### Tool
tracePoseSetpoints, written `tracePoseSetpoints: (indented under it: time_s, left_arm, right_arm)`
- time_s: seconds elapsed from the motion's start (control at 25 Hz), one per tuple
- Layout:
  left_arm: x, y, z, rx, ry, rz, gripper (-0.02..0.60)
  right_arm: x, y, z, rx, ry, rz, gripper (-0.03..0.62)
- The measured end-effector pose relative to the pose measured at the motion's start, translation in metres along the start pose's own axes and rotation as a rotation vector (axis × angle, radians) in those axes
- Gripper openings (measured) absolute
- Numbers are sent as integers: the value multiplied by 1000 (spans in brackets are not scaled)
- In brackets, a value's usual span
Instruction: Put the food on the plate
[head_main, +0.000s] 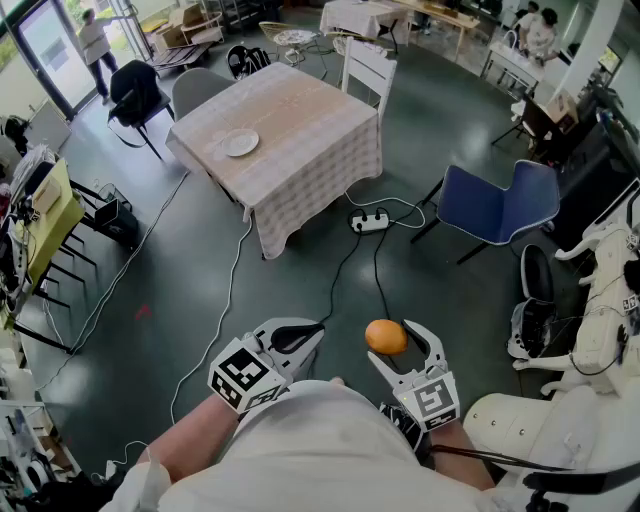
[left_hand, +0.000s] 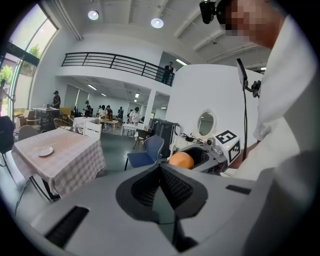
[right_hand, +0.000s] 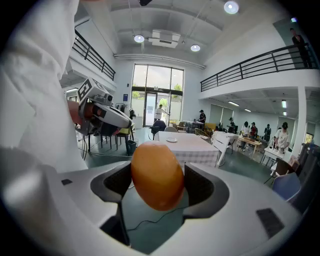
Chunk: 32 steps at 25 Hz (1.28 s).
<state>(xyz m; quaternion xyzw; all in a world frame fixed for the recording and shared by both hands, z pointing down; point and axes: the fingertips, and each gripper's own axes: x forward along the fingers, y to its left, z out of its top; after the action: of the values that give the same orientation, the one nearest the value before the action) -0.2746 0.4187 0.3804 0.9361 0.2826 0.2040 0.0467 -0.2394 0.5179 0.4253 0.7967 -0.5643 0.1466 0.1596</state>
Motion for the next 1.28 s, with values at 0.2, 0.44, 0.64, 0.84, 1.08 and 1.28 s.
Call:
tracePoseSetpoints:
  time_s: [0.2, 0.44, 0.64, 0.84, 1.08, 1.28]
  left_arm:
    - [-10, -1, -11, -21, 9, 7, 9]
    - [-18, -4, -18, -32, 15, 44, 9]
    - [-25, -3, -16, -42, 7, 81, 9]
    - [-36, 15, -18, -88, -3, 117, 9]
    - [-32, 65, -15, -101, -21, 116, 9]
    - [-22, 136, 2, -112, -61, 88, 9]
  right_arm:
    - [-2, 13, 3, -17, -6, 7, 339]
    - [-5, 17, -4, -7, -7, 24, 339]
    - [-3, 18, -10, -6, 22, 57, 339]
    - [17, 16, 2, -15, 19, 101, 339]
    - [66, 0, 24, -44, 21, 100, 339]
    - [123, -27, 50, -52, 52, 82, 339]
